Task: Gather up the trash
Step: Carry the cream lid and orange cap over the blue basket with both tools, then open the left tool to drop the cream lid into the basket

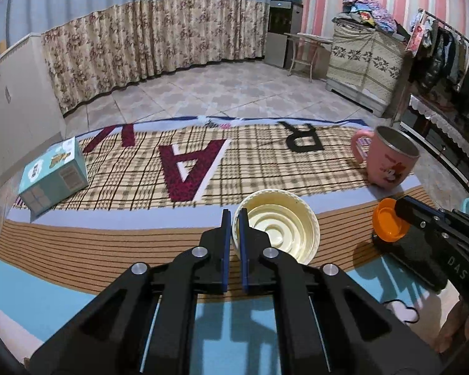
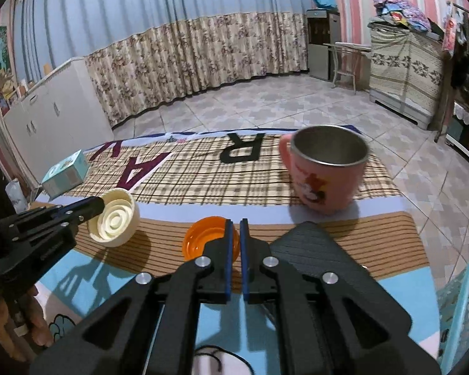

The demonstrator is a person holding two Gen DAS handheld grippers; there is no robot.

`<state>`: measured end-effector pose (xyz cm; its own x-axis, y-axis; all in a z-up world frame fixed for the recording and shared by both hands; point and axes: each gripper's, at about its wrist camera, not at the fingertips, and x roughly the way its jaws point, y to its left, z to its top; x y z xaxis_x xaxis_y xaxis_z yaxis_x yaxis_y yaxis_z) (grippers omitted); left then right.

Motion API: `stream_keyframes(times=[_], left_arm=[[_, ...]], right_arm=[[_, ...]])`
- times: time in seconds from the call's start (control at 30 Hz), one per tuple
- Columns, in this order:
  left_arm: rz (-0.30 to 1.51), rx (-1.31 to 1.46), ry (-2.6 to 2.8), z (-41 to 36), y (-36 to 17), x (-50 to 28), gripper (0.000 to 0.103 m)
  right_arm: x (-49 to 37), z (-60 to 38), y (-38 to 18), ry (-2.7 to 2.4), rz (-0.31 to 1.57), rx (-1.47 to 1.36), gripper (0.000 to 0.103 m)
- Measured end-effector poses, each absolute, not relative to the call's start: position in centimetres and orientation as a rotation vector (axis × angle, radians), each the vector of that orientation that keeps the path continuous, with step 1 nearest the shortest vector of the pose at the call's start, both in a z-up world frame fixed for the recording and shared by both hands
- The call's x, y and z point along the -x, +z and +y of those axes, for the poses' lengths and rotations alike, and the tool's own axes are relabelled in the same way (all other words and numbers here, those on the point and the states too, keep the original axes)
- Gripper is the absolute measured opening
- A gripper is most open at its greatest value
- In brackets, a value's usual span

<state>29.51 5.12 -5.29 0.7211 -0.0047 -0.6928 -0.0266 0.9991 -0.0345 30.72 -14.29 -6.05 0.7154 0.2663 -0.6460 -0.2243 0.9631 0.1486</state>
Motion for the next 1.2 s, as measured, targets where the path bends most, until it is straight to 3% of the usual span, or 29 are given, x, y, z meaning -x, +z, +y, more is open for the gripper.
stream_keyframes(times=[0.8,1.2], left_arm=[[0.651,-0.011,-0.225,-8.3,-0.5,-26.4,0.004],[0.637,-0.033,-0.422,-18.3,-1.1,-24.1,0.004]], right_arm=[[-21.5,-30.0,1.0,-0.101,0.548,-0.135,0.004],[-16.2,-38.3,0.1,-0.322,0.536,-0.169,0.004]])
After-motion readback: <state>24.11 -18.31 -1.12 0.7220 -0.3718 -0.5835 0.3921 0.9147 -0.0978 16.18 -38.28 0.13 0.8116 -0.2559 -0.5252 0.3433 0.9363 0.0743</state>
